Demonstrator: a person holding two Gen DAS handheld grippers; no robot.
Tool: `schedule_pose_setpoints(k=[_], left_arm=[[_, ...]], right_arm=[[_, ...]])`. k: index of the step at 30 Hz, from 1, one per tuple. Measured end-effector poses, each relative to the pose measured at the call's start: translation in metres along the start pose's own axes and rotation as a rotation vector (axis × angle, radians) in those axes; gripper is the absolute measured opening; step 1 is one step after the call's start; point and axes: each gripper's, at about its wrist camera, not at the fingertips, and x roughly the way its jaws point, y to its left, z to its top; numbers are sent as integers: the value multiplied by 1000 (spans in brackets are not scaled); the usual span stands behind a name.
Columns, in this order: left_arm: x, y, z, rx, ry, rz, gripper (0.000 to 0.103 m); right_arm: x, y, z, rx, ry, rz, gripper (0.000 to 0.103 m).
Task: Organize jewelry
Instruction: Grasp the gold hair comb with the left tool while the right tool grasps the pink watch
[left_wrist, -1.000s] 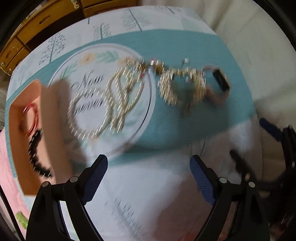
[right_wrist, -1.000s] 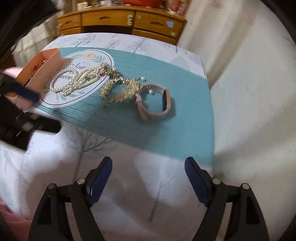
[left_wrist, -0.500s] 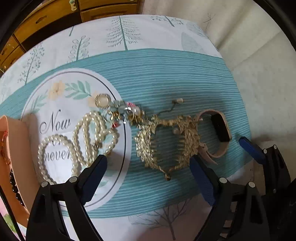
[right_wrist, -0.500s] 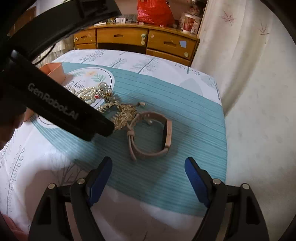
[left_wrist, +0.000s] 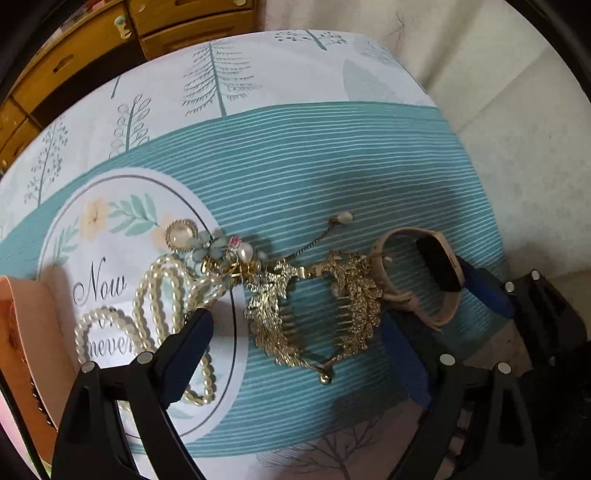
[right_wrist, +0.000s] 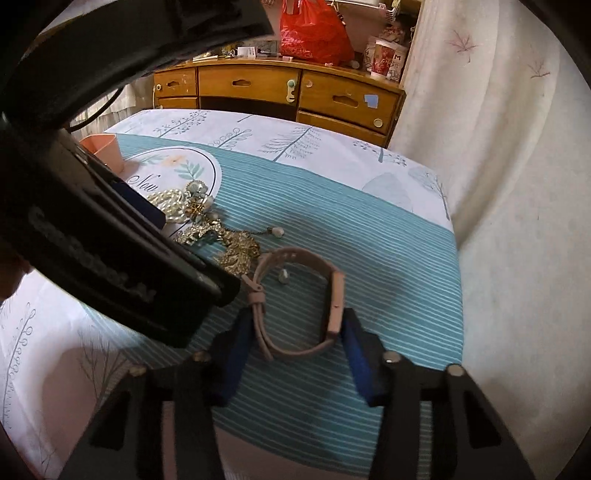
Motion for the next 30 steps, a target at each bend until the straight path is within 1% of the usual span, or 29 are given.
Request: schedule_pose_setpoints(k=[2, 5, 6, 8, 10, 11, 12, 14, 15, 17, 20, 26, 30], left_arm=[[5, -6, 4, 21, -1, 28, 90], [19, -24, 14, 71, 6, 92, 91], [20, -29, 16, 80, -3, 94, 91], [23, -34, 18, 77, -9, 95, 91], [24, -36, 21, 66, -20, 96, 90], [25, -37, 22, 61, -30, 96, 88], [24, -38, 23, 60, -47, 95, 82], [21, -41, 24, 72, -89, 91, 72], [22, -42, 25, 79, -80, 86, 72], [24, -46, 25, 101, -89, 84, 72], [26, -45, 26, 100, -74, 82, 72], [17, -29, 9, 40, -30, 70, 72], [7, -24, -6, 18, -30, 61, 72]], right_arm=[[-2, -3, -2, 10, 6, -5, 40], [-5, -13, -6, 48, 21, -27, 39], [-6, -14, -7, 57, 24, -33, 39], [-8, -22, -11, 94, 39, -55, 39], [-10, -28, -14, 129, 47, -55, 39], [-12, -31, -15, 154, 51, -53, 39], [-13, -33, -17, 167, 53, -50, 39], [-15, -37, -19, 199, 58, -44, 39], [-15, -37, -20, 207, 61, -45, 39], [-18, -38, -21, 224, 66, -48, 39], [-22, -38, -22, 255, 70, -36, 40], [-29, -37, -17, 348, 78, 19, 40], [-35, -34, -16, 443, 86, 77, 40]])
